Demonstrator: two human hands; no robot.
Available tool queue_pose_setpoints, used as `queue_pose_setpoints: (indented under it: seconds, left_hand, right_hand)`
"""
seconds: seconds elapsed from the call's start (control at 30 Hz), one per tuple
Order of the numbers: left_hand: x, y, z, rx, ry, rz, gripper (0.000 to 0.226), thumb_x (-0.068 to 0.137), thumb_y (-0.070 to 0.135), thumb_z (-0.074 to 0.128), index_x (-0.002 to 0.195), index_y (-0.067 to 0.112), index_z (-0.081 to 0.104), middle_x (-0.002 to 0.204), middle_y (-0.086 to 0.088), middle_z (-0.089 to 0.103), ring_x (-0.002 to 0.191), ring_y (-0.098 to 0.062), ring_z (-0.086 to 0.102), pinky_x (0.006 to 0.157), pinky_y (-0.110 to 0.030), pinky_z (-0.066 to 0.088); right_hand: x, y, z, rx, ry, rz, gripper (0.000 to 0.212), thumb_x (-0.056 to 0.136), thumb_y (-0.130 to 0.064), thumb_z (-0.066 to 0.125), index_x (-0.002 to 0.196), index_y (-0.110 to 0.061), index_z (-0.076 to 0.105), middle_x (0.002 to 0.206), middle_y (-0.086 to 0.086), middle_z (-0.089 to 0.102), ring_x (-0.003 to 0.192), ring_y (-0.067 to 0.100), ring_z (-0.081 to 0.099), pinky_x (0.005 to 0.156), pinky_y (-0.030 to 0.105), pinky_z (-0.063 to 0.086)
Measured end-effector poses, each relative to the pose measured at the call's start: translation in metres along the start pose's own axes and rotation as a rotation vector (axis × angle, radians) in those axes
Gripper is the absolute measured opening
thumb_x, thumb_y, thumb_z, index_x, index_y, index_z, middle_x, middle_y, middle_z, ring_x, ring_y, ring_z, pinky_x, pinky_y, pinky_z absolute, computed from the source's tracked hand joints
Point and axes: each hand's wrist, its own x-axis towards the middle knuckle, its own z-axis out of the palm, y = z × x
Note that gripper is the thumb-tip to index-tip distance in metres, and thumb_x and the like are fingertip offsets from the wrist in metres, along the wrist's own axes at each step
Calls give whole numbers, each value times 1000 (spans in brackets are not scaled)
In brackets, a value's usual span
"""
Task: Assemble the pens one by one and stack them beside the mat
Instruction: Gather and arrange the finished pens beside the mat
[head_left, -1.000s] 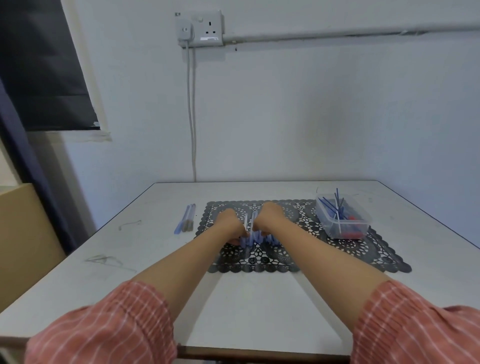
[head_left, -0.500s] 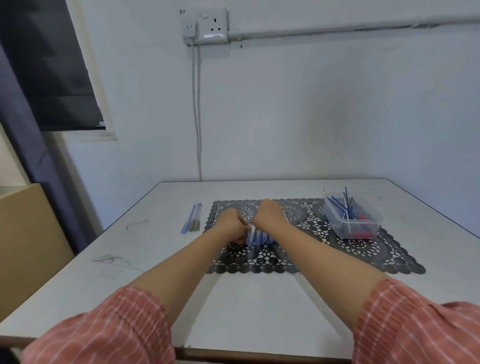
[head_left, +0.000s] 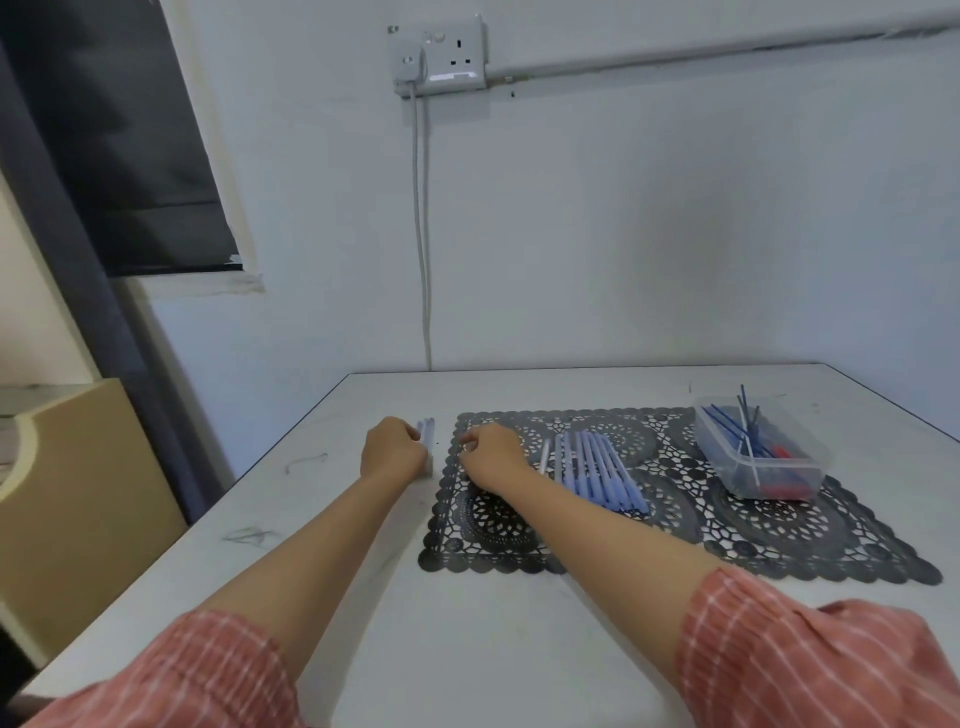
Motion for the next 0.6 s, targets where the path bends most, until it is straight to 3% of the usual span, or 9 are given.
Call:
queue_pose_setpoints:
  seconds: [0.07, 0.1, 0.17, 0.23, 0.37, 0.43, 0.5, 0.6]
  left_hand:
    - [5, -6, -2, 14, -28, -38, 29, 75, -4, 52, 63, 22, 45, 77, -3, 45, 75, -23, 42, 67, -27, 34]
    - [6, -9, -2, 19, -42, -54, 26, 76, -3, 52, 66, 21, 49, 78, -4, 47, 77, -25, 44, 68, -28, 36]
    - [9, -16, -2, 21, -75, -45, 20, 79, 3, 57, 94, 13, 66, 96, -9, 62, 92, -27, 57, 73, -26, 41]
    - [11, -23, -1, 38, -99, -13, 26, 81, 11, 62, 106, 10, 69, 108, -7, 67, 96, -22, 61, 72, -25, 43]
    - [14, -30, -1, 37, -95, 20, 21, 76, 10, 65, 95, 8, 73, 90, -9, 68, 78, -18, 56, 70, -28, 47]
    - [16, -30, -2, 55, -93, 21, 22, 75, 9, 65, 95, 8, 73, 86, -8, 66, 81, -20, 58, 72, -29, 48]
    - [19, -31, -2, 74, -94, 23, 23, 76, 9, 65, 98, 9, 72, 99, -8, 68, 93, -22, 61, 72, -25, 44]
    - [20, -27, -1, 89, -100, -19, 15, 74, 9, 66, 88, 15, 67, 93, -4, 63, 87, -22, 59, 71, -25, 46]
  right_hand:
    - [4, -1, 7, 36, 11, -17, 37, 91, -10, 50, 127, -9, 55, 124, 10, 58, 113, 22, 54, 94, 25, 40]
    - [6, -3, 10, 44, 11, -33, 38, 91, -10, 49, 129, -10, 52, 125, 10, 58, 112, 22, 54, 93, 24, 39]
    - [10, -5, 18, 41, 1, -74, 37, 92, -11, 47, 129, -13, 52, 124, 12, 58, 111, 24, 54, 93, 25, 40]
    - [14, -9, 24, 6, -30, -101, 34, 93, -13, 44, 125, -15, 55, 124, 12, 58, 110, 24, 55, 89, 26, 41]
    - [20, -18, 28, -156, -123, -135, 31, 94, -13, 41, 115, -9, 64, 119, 13, 60, 103, 25, 57, 87, 31, 48]
    - [22, -22, 28, -218, -125, -156, 32, 94, -12, 41, 114, -9, 65, 119, 14, 60, 105, 27, 56, 91, 36, 47]
    - [24, -26, 28, -257, -129, -163, 31, 92, -8, 42, 113, -8, 65, 120, 14, 59, 108, 28, 55, 91, 36, 47]
    - [27, -27, 29, -283, -123, -124, 24, 89, -11, 50, 104, -1, 65, 109, 16, 63, 100, 29, 58, 79, 32, 49]
